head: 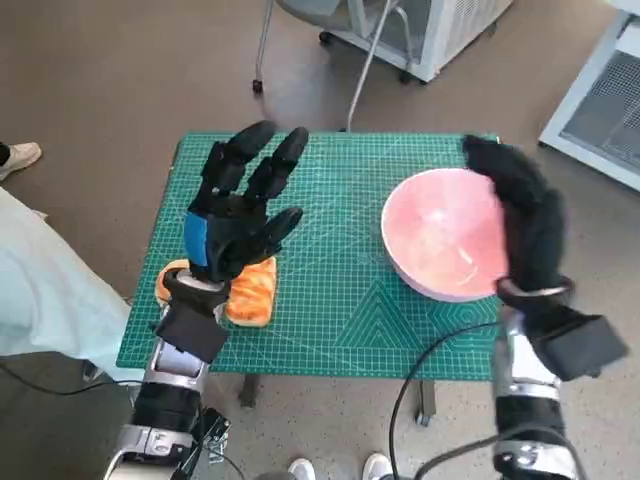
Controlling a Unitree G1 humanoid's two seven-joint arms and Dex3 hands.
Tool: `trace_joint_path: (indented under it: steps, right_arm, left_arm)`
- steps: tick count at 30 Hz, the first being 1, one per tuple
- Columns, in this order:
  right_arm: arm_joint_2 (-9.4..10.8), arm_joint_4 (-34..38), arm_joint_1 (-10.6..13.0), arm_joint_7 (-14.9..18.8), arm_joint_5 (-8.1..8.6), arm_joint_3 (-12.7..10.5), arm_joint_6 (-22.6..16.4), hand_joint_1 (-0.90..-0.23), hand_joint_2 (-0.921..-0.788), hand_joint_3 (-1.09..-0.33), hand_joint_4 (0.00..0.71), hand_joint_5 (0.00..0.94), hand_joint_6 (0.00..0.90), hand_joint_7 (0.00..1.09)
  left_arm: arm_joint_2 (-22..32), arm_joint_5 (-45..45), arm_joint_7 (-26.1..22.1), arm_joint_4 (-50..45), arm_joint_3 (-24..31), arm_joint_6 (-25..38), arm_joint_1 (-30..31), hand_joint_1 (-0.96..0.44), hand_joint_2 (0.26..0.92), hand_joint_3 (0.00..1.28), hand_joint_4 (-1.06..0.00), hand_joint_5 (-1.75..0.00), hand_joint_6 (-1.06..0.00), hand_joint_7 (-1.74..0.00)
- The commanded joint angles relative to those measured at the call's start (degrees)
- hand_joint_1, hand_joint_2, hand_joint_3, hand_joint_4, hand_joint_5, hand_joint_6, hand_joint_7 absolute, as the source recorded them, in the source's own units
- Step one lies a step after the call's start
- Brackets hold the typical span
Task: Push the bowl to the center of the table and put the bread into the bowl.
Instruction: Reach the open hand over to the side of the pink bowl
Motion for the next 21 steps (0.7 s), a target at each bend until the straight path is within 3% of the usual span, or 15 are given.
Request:
trace_joint_path:
  steps: [1, 4, 11, 17, 21]
  right_arm:
    - [-2.3, 7.8, -1.0, -2.4, 1.96, -4.3, -1.8, -0.649, -0.921, -0.766, 0.372, 0.001, 0.055, 0.7]
    - [-2.8, 12.4, -1.6, -4.0, 1.97, -5.8, -2.9, -0.65, -0.921, -0.761, 0.37, 0.0, 0.056, 0.69]
    - [-3.9, 22.2, -3.1, -9.3, -0.48, -7.2, -4.7, -0.628, -0.921, -0.775, 0.36, 0.0, 0.057, 0.68]
    - [-5.0, 29.6, -3.9, -18.2, -6.43, -5.1, -2.8, -0.583, -0.921, -0.801, 0.343, 0.0, 0.069, 0.68]
    - [-5.1, 32.5, -4.5, -21.3, -8.34, -4.0, -0.9, -0.571, -0.921, -0.822, 0.333, 0.0, 0.075, 0.66]
  left_arm:
    - [0.5, 1.3, 1.5, -0.6, 0.2, -0.1, 0.6, -0.13, 0.921, 0.22, -0.41, 0.0, -0.22, -0.63]
    - [0.5, 2.0, 2.3, -0.6, 0.3, 0.0, 0.8, -0.13, 0.921, 0.22, -0.41, 0.0, -0.22, -0.63]
    - [0.6, 3.9, 4.6, 0.0, 0.3, 0.2, 0.5, -0.15, 0.921, 0.21, -0.41, 0.0, -0.24, -0.63]
    - [0.4, 5.0, 5.9, 0.4, 0.1, 0.4, 0.1, -0.17, 0.921, 0.22, -0.42, 0.0, -0.26, -0.63]
    - [0.5, 4.9, 6.1, 0.8, 0.0, 0.4, 0.0, -0.18, 0.921, 0.22, -0.42, 0.0, -0.27, -0.63]
